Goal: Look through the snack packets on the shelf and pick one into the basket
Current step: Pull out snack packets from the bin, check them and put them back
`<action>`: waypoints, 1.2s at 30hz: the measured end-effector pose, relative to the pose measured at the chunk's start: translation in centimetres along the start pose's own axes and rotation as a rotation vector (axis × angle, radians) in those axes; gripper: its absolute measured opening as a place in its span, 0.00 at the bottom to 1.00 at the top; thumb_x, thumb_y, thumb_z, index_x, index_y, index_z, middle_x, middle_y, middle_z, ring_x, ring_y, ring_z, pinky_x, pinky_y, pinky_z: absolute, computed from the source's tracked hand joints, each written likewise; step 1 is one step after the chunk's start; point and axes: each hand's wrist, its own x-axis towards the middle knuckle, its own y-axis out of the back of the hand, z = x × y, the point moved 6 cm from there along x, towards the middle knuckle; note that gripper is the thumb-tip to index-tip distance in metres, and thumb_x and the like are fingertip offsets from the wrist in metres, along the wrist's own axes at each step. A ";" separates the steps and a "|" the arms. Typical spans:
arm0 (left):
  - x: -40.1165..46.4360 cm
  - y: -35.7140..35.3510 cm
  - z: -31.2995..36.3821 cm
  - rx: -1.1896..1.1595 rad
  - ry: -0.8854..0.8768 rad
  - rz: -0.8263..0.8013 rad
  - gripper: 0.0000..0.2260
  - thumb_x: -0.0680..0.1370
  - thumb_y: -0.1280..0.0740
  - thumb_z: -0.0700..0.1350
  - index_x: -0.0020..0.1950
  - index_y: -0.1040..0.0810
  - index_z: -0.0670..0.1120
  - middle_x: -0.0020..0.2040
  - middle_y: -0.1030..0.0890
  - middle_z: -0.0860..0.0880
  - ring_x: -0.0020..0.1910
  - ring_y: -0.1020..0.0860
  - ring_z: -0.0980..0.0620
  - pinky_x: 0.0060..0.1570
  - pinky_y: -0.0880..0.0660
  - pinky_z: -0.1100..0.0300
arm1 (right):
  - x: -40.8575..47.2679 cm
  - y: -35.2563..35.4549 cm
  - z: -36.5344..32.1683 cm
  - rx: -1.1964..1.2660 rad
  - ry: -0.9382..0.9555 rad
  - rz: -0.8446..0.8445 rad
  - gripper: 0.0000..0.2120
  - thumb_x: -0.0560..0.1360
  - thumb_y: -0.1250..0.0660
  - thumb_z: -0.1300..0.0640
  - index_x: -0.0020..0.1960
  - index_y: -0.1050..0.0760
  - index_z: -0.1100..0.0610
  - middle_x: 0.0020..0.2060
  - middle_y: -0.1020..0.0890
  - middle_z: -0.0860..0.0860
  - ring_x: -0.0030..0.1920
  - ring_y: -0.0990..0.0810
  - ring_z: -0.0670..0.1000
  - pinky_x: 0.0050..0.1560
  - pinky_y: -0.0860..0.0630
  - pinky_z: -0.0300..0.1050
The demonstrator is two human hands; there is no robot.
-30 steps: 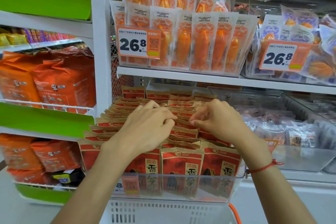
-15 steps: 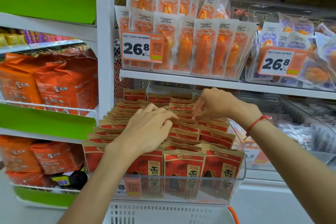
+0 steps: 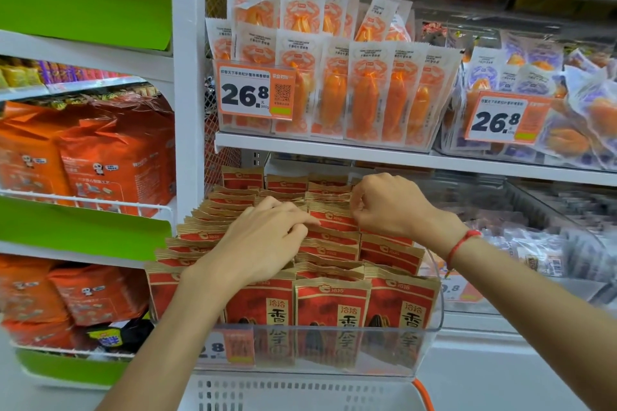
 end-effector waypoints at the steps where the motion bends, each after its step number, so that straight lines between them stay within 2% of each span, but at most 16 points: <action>1: 0.0 -0.1 0.0 -0.004 -0.004 -0.005 0.19 0.83 0.52 0.47 0.70 0.31 0.62 0.70 0.32 0.62 0.69 0.40 0.61 0.71 0.42 0.54 | 0.1 -0.2 -0.2 -0.007 0.002 -0.001 0.09 0.73 0.34 0.51 0.48 0.17 0.50 0.48 0.16 0.49 0.49 0.19 0.55 0.44 0.28 0.46; 6: -0.2 0.3 0.0 -0.024 -0.008 0.008 0.19 0.84 0.50 0.47 0.71 0.31 0.61 0.71 0.32 0.62 0.71 0.41 0.62 0.72 0.43 0.53 | 0.5 -0.9 -0.3 0.025 -0.016 -0.003 0.08 0.74 0.30 0.47 0.49 0.16 0.49 0.49 0.17 0.48 0.52 0.20 0.53 0.48 0.30 0.45; 9: -0.3 0.6 0.1 -0.025 -0.009 0.030 0.18 0.84 0.49 0.48 0.72 0.33 0.60 0.71 0.32 0.62 0.71 0.41 0.61 0.70 0.42 0.54 | 0.5 -0.8 0.2 0.073 -0.016 0.012 0.09 0.74 0.29 0.46 0.48 0.16 0.50 0.44 0.24 0.46 0.50 0.23 0.51 0.45 0.34 0.44; 11: -0.4 1.0 -0.1 -0.032 0.019 0.104 0.19 0.84 0.48 0.49 0.75 0.37 0.59 0.72 0.32 0.60 0.72 0.39 0.58 0.69 0.39 0.54 | 0.2 -0.3 0.9 0.205 -0.037 0.060 0.07 0.74 0.28 0.47 0.46 0.16 0.49 0.42 0.28 0.44 0.46 0.26 0.49 0.43 0.33 0.44; 15: -0.2 1.7 -1.3 -0.098 0.148 0.312 0.21 0.83 0.45 0.52 0.77 0.39 0.56 0.72 0.30 0.56 0.71 0.34 0.54 0.65 0.33 0.53 | -0.6 1.0 1.5 0.467 0.000 0.182 0.04 0.73 0.28 0.49 0.42 0.19 0.48 0.40 0.23 0.45 0.39 0.23 0.46 0.40 0.26 0.45; 18: 0.1 1.2 -1.4 -0.161 0.153 0.328 0.25 0.82 0.41 0.55 0.77 0.41 0.56 0.72 0.30 0.57 0.71 0.33 0.55 0.64 0.31 0.53 | -1.6 2.7 1.2 0.641 0.033 0.330 0.03 0.74 0.28 0.51 0.44 0.19 0.49 0.38 0.21 0.41 0.35 0.21 0.42 0.38 0.26 0.38; 21: 0.0 1.3 -0.8 -0.196 0.147 0.364 0.26 0.79 0.35 0.57 0.75 0.36 0.58 0.69 0.27 0.58 0.69 0.29 0.54 0.60 0.29 0.52 | -2.8 3.9 0.2 0.730 0.096 0.470 0.01 0.74 0.28 0.54 0.45 0.18 0.51 0.38 0.19 0.43 0.39 0.21 0.45 0.41 0.23 0.41; 24: -0.4 2.1 0.0 -0.219 0.155 0.500 0.18 0.77 0.33 0.56 0.67 0.26 0.57 0.60 0.19 0.55 0.61 0.22 0.51 0.51 0.27 0.54 | -4.0 4.8 -1.0 0.768 0.149 0.551 0.04 0.74 0.28 0.57 0.48 0.16 0.55 0.40 0.19 0.47 0.41 0.21 0.48 0.44 0.22 0.46; 26: -1.1 2.8 0.5 -0.256 0.132 0.601 0.13 0.77 0.32 0.55 0.61 0.23 0.56 0.51 0.17 0.56 0.53 0.19 0.51 0.44 0.26 0.56 | -5.0 5.6 -1.3 0.820 0.165 0.600 0.06 0.74 0.28 0.60 0.51 0.17 0.55 0.42 0.19 0.49 0.42 0.20 0.48 0.45 0.21 0.43; 28: -2.0 3.7 0.8 -0.314 0.108 0.674 0.11 0.77 0.31 0.54 0.58 0.22 0.55 0.47 0.17 0.59 0.47 0.18 0.54 0.42 0.26 0.58 | -5.8 6.5 -1.5 0.898 0.156 0.612 0.12 0.75 0.29 0.62 0.58 0.20 0.54 0.48 0.19 0.50 0.46 0.20 0.47 0.49 0.21 0.39; 31: -3.4 5.3 1.3 -0.437 0.060 0.769 0.11 0.77 0.30 0.52 0.58 0.21 0.55 0.48 0.16 0.59 0.46 0.18 0.60 0.49 0.21 0.56 | -6.9 7.2 -1.6 0.940 0.065 0.576 0.22 0.76 0.29 0.57 0.68 0.29 0.49 0.56 0.22 0.46 0.54 0.22 0.44 0.55 0.22 0.41; 34: -5.4 7.1 1.8 -0.490 0.023 0.833 0.11 0.76 0.30 0.52 0.59 0.21 0.54 0.48 0.16 0.59 0.46 0.19 0.64 0.49 0.21 0.61 | -8.4 6.8 -2.3 0.983 -0.006 0.500 0.28 0.75 0.30 0.48 0.73 0.36 0.47 0.62 0.25 0.42 0.62 0.25 0.42 0.62 0.25 0.46; 36: -7.1 8.1 2.0 -0.512 0.013 0.859 0.10 0.76 0.30 0.52 0.57 0.21 0.56 0.46 0.16 0.61 0.45 0.18 0.64 0.48 0.21 0.58 | -9.4 6.4 -3.1 1.035 -0.015 0.440 0.31 0.74 0.31 0.45 0.74 0.39 0.46 0.65 0.27 0.41 0.64 0.27 0.40 0.63 0.27 0.42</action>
